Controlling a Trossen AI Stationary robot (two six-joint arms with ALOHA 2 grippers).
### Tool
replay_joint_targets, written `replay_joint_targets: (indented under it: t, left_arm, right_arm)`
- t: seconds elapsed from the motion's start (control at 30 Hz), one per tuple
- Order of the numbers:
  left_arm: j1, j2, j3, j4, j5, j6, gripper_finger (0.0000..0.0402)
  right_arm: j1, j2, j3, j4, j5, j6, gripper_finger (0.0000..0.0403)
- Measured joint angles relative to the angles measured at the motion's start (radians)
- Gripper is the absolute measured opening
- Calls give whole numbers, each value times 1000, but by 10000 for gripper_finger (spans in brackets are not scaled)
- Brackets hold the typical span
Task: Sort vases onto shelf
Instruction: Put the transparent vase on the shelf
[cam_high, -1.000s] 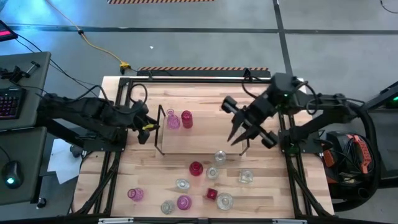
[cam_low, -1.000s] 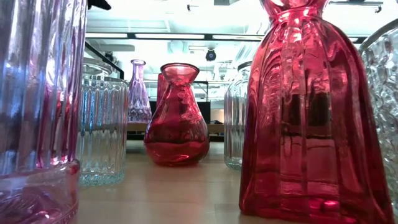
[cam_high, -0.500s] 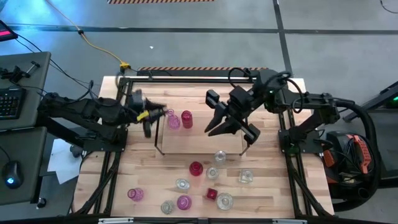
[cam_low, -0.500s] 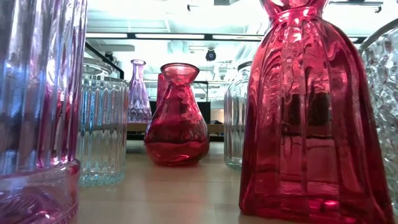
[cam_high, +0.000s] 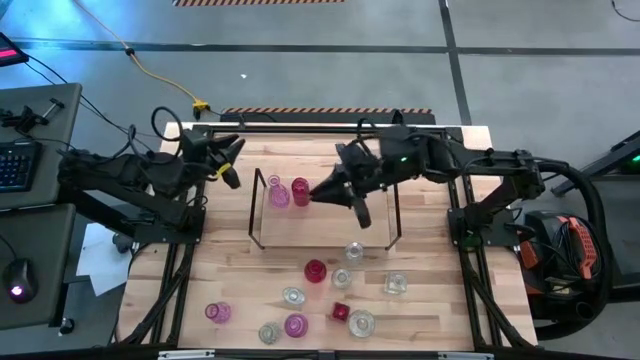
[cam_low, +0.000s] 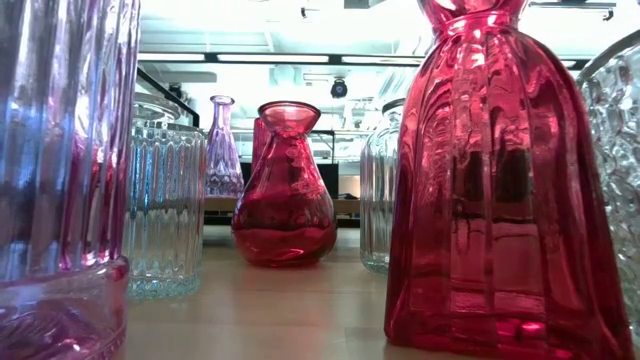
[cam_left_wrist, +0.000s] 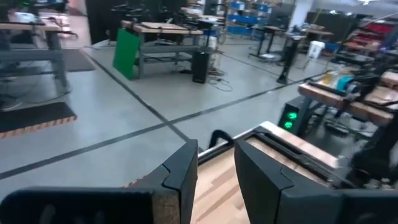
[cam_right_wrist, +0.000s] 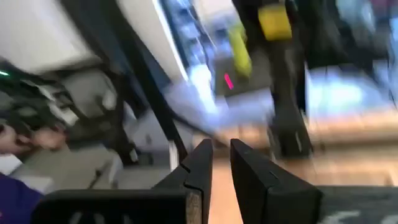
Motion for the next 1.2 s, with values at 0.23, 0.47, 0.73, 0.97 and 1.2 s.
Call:
replay_joint_targets:
  t: [0.23, 0.47, 0.73, 0.97, 1.2]
  left_arm:
    - [0, -42, 0, -74, 25, -1, 97]
    - [0, -49, 0, -112, 64, 0, 97]
    - [0, -47, 0, -118, 96, 0, 97]
    - [0, -47, 0, -124, 100, 0, 97]
    - [0, -47, 0, -144, 137, -26, 97]
  right_arm:
    - [47, 0, 0, -308, 17, 192, 48]
    - [102, 1, -1, -476, 52, 311, 48]
    - [147, 86, -1, -466, -67, 378, 48]
    - [139, 152, -2, -617, -68, 290, 48]
    - [113, 150, -4, -777, 70, 217, 48]
